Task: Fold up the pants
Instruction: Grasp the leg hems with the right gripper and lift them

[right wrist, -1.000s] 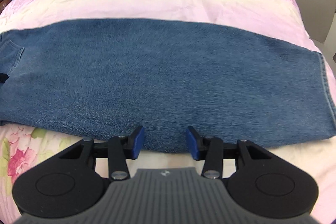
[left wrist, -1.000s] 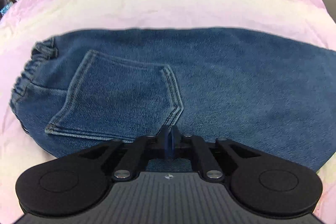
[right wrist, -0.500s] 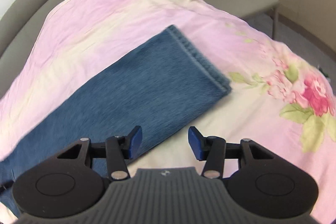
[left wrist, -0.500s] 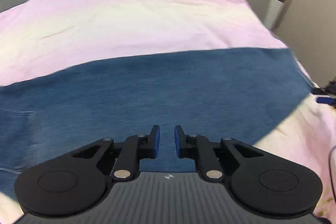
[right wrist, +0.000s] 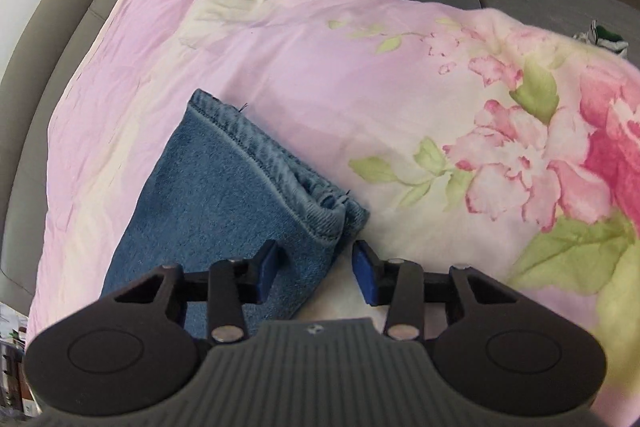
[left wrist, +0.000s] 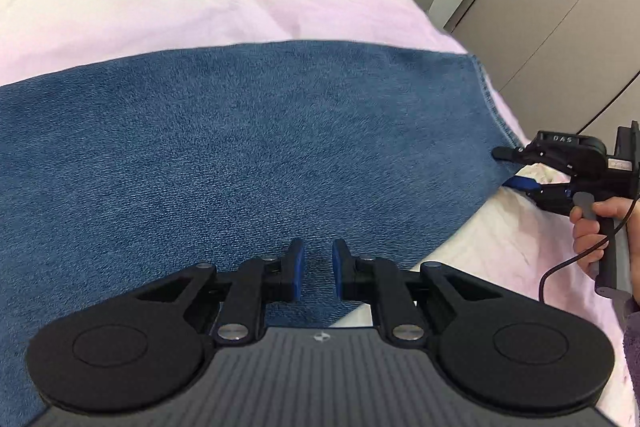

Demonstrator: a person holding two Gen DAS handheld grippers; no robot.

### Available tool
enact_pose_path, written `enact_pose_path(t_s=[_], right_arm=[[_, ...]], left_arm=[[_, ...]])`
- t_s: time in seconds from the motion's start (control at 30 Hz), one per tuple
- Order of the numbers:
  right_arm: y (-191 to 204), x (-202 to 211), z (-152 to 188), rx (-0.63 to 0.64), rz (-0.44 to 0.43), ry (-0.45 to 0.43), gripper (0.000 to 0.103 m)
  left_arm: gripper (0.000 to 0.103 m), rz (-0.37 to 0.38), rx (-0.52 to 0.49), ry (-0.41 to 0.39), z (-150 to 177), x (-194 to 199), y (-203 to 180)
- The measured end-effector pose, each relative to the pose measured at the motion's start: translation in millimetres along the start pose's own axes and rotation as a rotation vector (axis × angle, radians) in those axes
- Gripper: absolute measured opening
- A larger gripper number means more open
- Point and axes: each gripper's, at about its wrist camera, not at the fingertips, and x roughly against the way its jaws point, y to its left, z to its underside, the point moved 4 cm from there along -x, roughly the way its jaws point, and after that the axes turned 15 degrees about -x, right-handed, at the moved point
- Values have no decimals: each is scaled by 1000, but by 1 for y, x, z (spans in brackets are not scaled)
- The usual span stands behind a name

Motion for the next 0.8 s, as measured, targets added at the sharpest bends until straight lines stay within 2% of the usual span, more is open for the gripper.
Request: enact_pose_path(t_s=[0.2,0.27,0.4,0.57,0.7,0.8], right_arm=[[-2,-16,2,8,-33,-25,36],[1,-14,4,21,-34,-29,26],[15,4,5,78,-26,-53,14],[66,50,15,232,-66,-113,8],[123,89,43,378,-99,-158,8],[165,112,74,496,-119,-182,8]], left_arm=[[13,-6,31,41,3,-18,9],[11,-14,42,49,2,-22,11],[11,-38,53,41,7,-27,7],[10,-42,90,26,15,-25,7],[11,-36,92,21,14,-8,6],[16,-34,102,-54,16,25,13]])
